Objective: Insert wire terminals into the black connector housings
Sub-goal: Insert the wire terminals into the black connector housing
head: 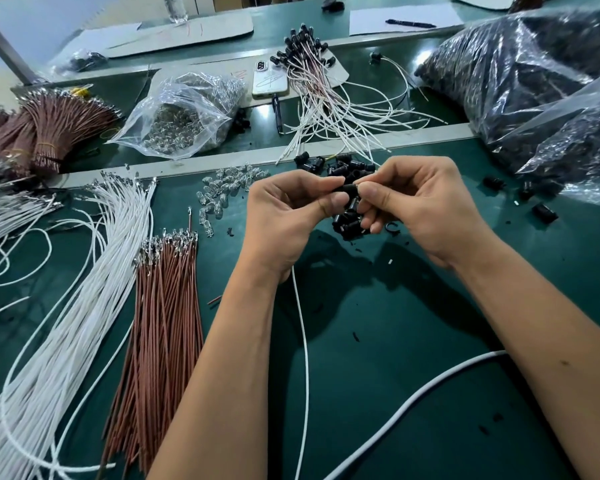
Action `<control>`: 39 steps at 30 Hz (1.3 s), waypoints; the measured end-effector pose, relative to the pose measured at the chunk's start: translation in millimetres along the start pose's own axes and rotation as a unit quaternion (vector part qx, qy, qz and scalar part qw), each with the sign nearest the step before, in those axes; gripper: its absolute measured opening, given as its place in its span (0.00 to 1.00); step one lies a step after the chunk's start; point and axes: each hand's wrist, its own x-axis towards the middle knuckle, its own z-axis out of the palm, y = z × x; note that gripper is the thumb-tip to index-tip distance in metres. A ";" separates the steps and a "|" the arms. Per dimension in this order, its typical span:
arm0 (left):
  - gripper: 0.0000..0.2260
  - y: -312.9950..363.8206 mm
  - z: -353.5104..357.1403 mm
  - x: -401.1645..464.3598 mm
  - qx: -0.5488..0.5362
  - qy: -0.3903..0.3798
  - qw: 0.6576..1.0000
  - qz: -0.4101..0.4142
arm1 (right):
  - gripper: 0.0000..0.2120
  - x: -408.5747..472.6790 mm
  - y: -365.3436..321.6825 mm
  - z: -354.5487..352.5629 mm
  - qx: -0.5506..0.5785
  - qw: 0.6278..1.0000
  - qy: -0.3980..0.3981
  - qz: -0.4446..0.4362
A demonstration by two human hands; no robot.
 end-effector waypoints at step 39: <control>0.07 29.5 34.8 17.3 -0.118 0.251 0.956 -0.095 | 0.10 -3.2 -5.9 37.9 -0.021 1.000 0.014 0.018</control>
